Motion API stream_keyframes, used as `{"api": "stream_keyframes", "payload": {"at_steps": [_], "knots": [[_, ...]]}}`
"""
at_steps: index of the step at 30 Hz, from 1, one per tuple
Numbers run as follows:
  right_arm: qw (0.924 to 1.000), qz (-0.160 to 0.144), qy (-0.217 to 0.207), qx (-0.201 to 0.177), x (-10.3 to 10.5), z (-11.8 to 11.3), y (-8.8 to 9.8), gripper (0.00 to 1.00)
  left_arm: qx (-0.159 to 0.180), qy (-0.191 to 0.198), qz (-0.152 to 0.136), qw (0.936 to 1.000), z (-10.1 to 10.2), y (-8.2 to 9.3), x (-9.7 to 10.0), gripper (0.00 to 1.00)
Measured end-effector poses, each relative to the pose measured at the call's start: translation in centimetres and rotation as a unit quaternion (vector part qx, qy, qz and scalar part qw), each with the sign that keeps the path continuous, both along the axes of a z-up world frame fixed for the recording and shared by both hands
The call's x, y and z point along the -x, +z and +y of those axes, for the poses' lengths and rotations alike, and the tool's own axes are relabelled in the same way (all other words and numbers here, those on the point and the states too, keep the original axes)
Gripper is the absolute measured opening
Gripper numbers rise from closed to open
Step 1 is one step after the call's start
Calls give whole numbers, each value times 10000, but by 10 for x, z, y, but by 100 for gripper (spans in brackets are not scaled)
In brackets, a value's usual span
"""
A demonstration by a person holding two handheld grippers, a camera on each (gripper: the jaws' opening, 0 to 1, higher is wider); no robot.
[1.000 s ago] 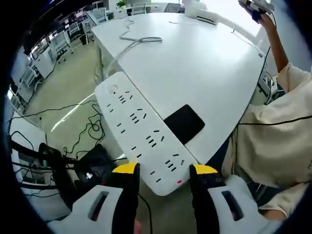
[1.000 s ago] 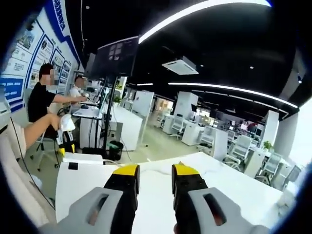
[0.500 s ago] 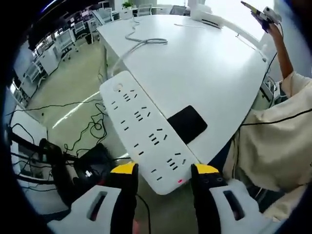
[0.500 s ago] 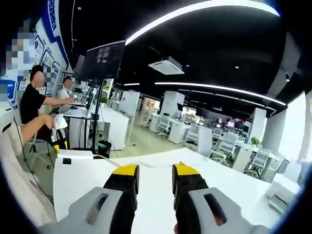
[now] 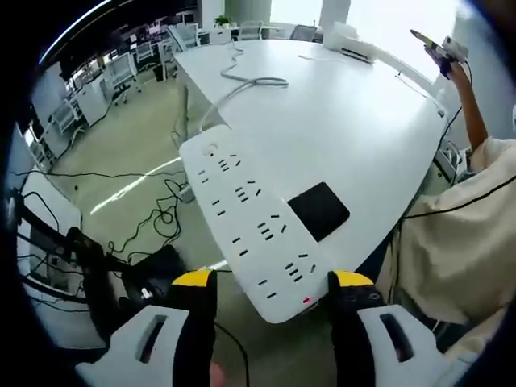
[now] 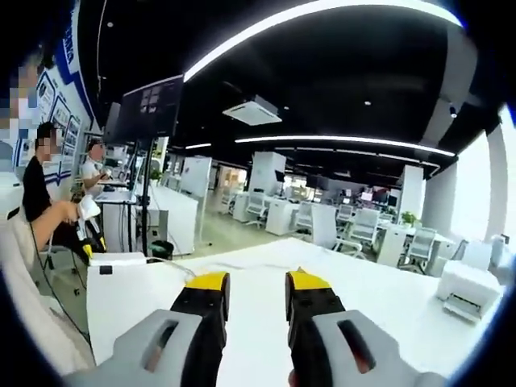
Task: Pick up the power strip scattered on the table, fix it on the side mounting bracket of the table, and press the switch
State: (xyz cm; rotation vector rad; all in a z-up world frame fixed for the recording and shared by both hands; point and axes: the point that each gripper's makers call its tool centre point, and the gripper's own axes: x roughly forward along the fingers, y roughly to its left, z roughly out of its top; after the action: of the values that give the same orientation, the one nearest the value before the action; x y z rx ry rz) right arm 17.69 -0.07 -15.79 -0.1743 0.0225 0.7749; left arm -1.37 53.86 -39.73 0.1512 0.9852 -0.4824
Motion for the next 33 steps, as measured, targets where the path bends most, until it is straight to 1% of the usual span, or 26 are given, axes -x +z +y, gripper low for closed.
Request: {"api": "stream_keyframes", "payload": {"at_steps": [2,5,6,7,8,11,13,14,16,17,19,21,22,23,24,26,28,29,30,31,32,33], "knots": [[10000,18,-68,-44,-1,-5,-7,24,158,296,-372,9987,4,10,-10,55],[9997,-21,-180,-155,0,-12,-14,24,347,544,-973,9932,9,28,-22,56],[9995,-10,-201,-223,1,-14,-16,24,384,616,-1277,9891,12,37,-28,57],[9994,-16,-215,-283,2,-15,-18,24,428,683,-1746,9813,13,51,-37,58],[9992,-23,-234,-335,3,-17,-20,24,503,769,-1987,9757,13,60,-41,58],[9980,-126,-388,-490,5,-23,-21,24,663,735,-2463,9641,4,78,-49,60],[9977,-102,-431,-512,7,-26,-24,24,791,567,-2509,9631,-10,81,-49,58],[9974,-87,-435,-564,8,-28,-24,24,791,518,-2530,9628,-16,82,-50,58],[9970,-74,-441,-630,11,-29,-25,24,762,417,-2702,9589,-27,87,-54,59],[9970,-70,-436,-641,12,-29,-26,25,757,400,-2729,9582,-31,88,-55,59],[9969,-60,-442,-655,15,-30,-28,25,786,401,-2880,9536,-39,93,-59,60],[9967,-51,-441,-685,19,-31,-29,26,831,393,-3062,9475,-50,98,-63,60],[9965,-56,-439,-703,21,-31,-29,26,866,388,-3060,9473,-54,98,-64,60],[9962,-48,-444,-742,23,-32,-30,26,970,382,-3016,9477,-61,98,-65,61],[9962,-40,-429,-763,25,-31,-31,26,1038,415,-3028,9465,-66,99,-66,62],[9963,-19,-397,-764,28,-30,-33,27,980,277,-3205,9418,-79,103,-68,62],[9966,-1,-377,-733,31,-28,-36,28,1064,211,-3293,9380,-91,108,-68,61],[9966,5,-366,-734,33,-28,-37,28,1164,225,-3368,9341,-97,112,-70,61],[9966,11,-356,-744,34,-28,-38,28,1196,222,-3418,9319,-101,114,-71,61],[9965,15,-346,-758,36,-28,-39,29,1232,240,-3553,9263,-106,118,-73,61],[9965,15,-336,-769,38,-28,-39,29,1230,245,-3579,9253,-108,119,-73,61],[9964,13,-328,-778,39,-28,-40,29,1222,272,-3658,9222,-110,121,-74,61]]}}
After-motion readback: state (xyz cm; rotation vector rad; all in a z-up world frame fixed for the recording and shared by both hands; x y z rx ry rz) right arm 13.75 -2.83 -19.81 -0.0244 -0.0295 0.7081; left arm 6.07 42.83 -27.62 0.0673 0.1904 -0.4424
